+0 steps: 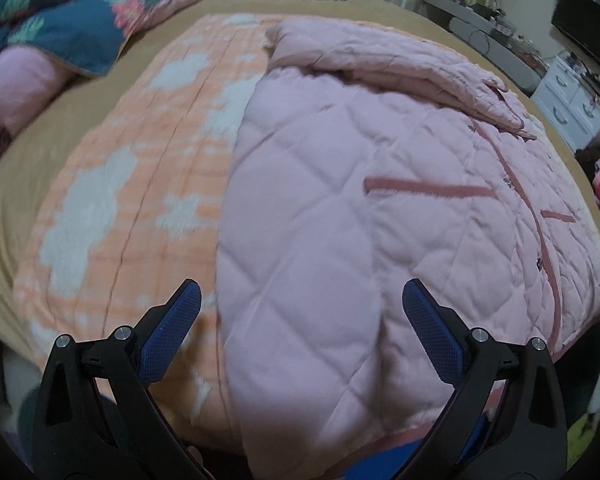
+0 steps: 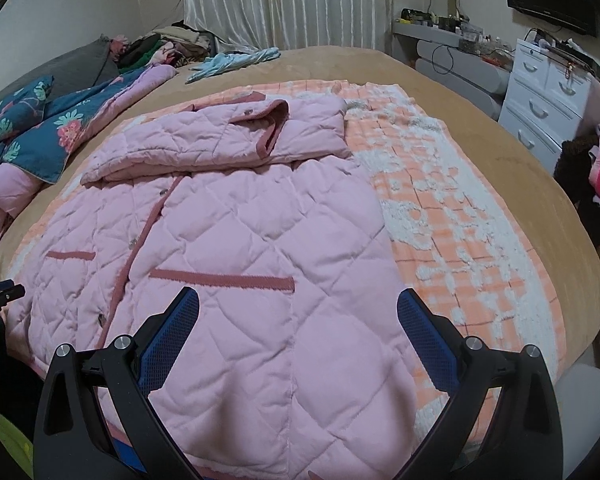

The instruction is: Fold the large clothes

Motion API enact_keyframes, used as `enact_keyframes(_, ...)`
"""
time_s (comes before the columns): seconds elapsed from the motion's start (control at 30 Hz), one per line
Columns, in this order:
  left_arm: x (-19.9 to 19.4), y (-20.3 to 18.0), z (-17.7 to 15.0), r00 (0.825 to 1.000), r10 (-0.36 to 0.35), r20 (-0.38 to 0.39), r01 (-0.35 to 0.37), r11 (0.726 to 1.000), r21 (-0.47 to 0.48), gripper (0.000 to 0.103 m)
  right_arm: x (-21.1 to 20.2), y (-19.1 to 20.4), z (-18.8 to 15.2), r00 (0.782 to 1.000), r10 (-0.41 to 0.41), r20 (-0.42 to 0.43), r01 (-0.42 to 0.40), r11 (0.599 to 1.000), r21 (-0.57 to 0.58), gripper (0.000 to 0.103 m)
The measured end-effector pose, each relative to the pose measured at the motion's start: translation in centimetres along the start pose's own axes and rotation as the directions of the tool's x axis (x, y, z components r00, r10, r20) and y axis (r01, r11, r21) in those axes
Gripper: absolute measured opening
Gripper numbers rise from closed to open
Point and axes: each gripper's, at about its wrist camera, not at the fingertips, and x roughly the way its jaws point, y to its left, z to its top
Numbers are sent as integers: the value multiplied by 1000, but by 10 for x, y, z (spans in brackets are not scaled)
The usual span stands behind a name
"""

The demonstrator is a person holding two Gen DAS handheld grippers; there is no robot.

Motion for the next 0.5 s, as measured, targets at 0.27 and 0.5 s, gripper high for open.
enact_keyframes(0.27,1,17,-18,995,-81,-64,78,996,-44,95,-3,-7,-14,1000,-6,-23,5,1000,-2,99)
enact_keyframes(0.5,2,12,-34,986,-124,-113,121,992,-33,95,-10,-17,-30,999,-8,-46,9,1000,10,99)
